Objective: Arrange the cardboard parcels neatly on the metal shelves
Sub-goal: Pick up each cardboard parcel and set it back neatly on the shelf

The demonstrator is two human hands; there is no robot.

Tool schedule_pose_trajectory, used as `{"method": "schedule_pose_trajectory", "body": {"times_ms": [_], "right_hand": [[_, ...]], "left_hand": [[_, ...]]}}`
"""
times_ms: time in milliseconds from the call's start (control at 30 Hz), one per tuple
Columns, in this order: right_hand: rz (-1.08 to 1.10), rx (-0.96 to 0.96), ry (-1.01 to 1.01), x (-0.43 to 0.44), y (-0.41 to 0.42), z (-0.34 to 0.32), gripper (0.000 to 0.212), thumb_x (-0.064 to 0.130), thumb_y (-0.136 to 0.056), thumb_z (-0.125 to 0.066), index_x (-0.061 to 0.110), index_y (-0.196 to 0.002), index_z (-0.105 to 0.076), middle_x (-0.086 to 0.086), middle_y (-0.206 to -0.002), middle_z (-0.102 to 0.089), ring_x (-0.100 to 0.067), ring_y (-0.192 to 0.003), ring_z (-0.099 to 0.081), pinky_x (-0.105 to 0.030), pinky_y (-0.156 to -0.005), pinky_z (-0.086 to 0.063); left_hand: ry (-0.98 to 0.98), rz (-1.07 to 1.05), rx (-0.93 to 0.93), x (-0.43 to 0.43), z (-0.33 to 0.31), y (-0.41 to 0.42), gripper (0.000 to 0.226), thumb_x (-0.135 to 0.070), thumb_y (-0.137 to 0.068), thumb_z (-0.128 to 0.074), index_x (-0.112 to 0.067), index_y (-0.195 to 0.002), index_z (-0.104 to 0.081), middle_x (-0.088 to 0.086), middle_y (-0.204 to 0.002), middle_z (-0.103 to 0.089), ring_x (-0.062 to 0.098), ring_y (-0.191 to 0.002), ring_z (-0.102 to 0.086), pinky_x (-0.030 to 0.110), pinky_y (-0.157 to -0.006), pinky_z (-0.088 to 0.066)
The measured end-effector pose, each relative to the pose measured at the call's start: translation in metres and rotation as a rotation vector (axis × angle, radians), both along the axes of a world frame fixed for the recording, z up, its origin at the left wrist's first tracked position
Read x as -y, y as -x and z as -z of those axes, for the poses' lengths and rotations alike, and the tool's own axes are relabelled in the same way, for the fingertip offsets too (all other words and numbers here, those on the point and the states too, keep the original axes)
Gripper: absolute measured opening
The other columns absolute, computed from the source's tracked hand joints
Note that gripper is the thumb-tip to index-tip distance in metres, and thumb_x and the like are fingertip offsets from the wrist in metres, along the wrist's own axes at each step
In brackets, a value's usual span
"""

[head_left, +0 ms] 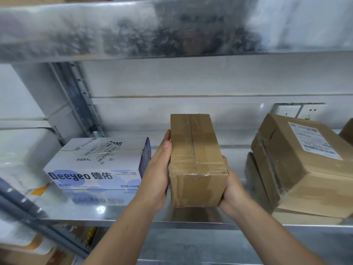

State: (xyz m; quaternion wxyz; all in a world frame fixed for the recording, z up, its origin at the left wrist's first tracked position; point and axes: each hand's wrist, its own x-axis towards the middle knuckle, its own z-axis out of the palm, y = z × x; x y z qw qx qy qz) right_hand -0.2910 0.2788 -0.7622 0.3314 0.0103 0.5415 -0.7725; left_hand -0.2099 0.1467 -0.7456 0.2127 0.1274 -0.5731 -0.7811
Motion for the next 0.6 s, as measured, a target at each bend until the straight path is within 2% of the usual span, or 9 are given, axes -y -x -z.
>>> {"method": "schedule_pose_trajectory", "body": {"times_ms": [67, 200, 267, 367, 467, 533, 600], "right_hand": [[-0.002, 0.003, 0.000, -0.0003, -0.0018, 0.0032, 0.030, 0.046, -0.108, -0.044, 0.026, -0.126, -0.056, -0.001, -0.086, -0.077, -0.020, -0.077, -0.074, -0.034, -0.060, -0.057], [-0.003, 0.021, -0.005, -0.0011, -0.0035, 0.0050, 0.029, 0.047, -0.107, -0.044, 0.029, -0.124, -0.058, -0.005, -0.097, -0.077, -0.025, -0.087, -0.072, -0.041, -0.071, -0.059], [-0.003, 0.020, -0.003, -0.0014, -0.0026, 0.0054, 0.028, 0.047, -0.107, -0.044, 0.029, -0.123, -0.058, -0.005, -0.099, -0.078, -0.024, -0.086, -0.073, -0.040, -0.069, -0.060], [-0.005, 0.014, -0.010, -0.0013, -0.0017, 0.0049, 0.028, 0.048, -0.107, -0.045, 0.030, -0.123, -0.058, -0.002, -0.091, -0.078, -0.024, -0.085, -0.073, -0.038, -0.064, -0.058], [0.000, -0.006, -0.038, -0.0007, -0.0010, 0.0059, 0.024, 0.046, -0.108, -0.044, 0.031, -0.121, -0.057, -0.004, -0.097, -0.075, -0.026, -0.091, -0.071, -0.041, -0.069, -0.059], [-0.007, -0.022, -0.042, -0.0007, -0.0016, 0.0066, 0.022, 0.046, -0.108, -0.043, 0.031, -0.119, -0.056, -0.005, -0.101, -0.074, -0.026, -0.092, -0.071, -0.043, -0.073, -0.060], [-0.017, -0.045, -0.051, -0.0010, -0.0021, 0.0080, 0.022, 0.047, -0.108, -0.043, 0.032, -0.119, -0.055, -0.006, -0.104, -0.074, -0.027, -0.096, -0.071, -0.046, -0.079, -0.061]], "left_hand": [[-0.002, -0.009, 0.001, -0.0018, 0.0016, -0.0020, 0.063, -0.059, -0.091, -0.059, -0.038, -0.149, -0.048, -0.008, -0.148, -0.057, 0.014, -0.135, -0.055, 0.046, -0.119, -0.035], [0.007, 0.001, 0.008, -0.0021, 0.0037, -0.0043, 0.069, -0.061, -0.085, -0.059, -0.041, -0.149, -0.046, -0.011, -0.146, -0.058, 0.012, -0.133, -0.056, 0.045, -0.119, -0.036], [0.006, 0.029, 0.028, -0.0015, 0.0018, -0.0042, 0.067, -0.062, -0.087, -0.055, -0.042, -0.150, -0.045, -0.012, -0.145, -0.058, 0.011, -0.133, -0.056, 0.044, -0.119, -0.036], [0.009, 0.041, 0.027, -0.0007, 0.0006, -0.0035, 0.062, -0.058, -0.089, -0.048, -0.043, -0.149, -0.046, -0.013, -0.143, -0.060, 0.010, -0.132, -0.057, 0.043, -0.118, -0.038], [-0.027, 0.000, 0.024, -0.0018, 0.0017, -0.0027, 0.065, -0.058, -0.085, -0.054, -0.041, -0.148, -0.048, -0.013, -0.143, -0.060, 0.011, -0.131, -0.058, 0.043, -0.118, -0.038], [-0.047, -0.056, 0.029, -0.0012, 0.0053, -0.0020, 0.071, -0.061, -0.086, -0.066, -0.039, -0.150, -0.045, -0.008, -0.144, -0.060, 0.015, -0.132, -0.058, 0.045, -0.119, -0.037], [-0.075, -0.097, 0.041, -0.0005, 0.0086, -0.0015, 0.068, -0.054, -0.090, -0.068, -0.037, -0.151, -0.043, -0.005, -0.144, -0.061, 0.018, -0.132, -0.058, 0.047, -0.118, -0.037]]}}
